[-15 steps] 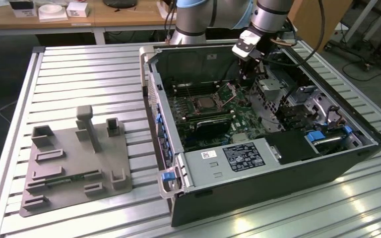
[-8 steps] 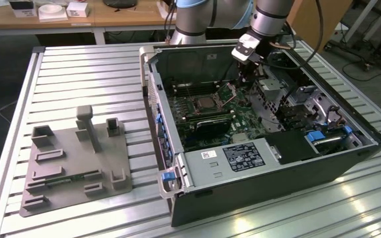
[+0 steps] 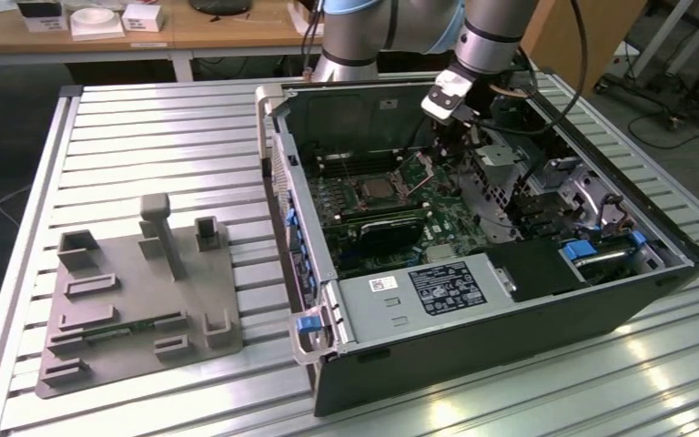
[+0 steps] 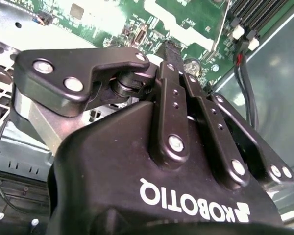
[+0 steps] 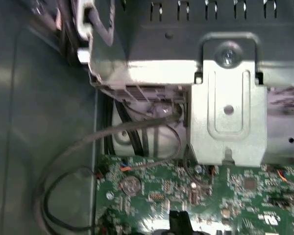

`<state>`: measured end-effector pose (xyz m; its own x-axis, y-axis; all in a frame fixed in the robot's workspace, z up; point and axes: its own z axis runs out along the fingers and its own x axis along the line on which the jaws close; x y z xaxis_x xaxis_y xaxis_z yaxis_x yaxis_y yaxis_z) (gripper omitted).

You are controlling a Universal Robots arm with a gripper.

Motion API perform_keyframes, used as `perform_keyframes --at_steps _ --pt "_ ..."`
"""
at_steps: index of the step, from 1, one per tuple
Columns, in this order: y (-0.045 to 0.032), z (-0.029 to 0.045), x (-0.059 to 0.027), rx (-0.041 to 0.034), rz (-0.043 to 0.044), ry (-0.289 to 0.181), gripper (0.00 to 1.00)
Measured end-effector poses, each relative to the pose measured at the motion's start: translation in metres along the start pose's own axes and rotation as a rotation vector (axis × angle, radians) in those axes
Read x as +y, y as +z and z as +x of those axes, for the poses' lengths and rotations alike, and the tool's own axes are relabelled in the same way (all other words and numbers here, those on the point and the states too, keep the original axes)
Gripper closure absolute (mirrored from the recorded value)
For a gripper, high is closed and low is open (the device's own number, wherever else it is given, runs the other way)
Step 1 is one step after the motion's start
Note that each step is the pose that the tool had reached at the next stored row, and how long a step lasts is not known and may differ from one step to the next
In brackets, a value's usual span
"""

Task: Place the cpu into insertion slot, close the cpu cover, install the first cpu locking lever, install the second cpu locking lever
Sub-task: 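Close the cpu cover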

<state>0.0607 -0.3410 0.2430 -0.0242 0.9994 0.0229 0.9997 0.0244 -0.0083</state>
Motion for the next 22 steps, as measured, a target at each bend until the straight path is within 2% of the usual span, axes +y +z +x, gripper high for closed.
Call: perform_keyframes --at_steps 7,16,22 --pt "0.002 0.0 -0.0107 -0.0002 0.0005 -0.018 0.9" --pt "0.002 0.0001 -0.013 -0.0001 0.0005 -0.018 0.9" --pt "0.0021 0.0003 -0.022 -0.0001 0.0005 -0.019 0.9"
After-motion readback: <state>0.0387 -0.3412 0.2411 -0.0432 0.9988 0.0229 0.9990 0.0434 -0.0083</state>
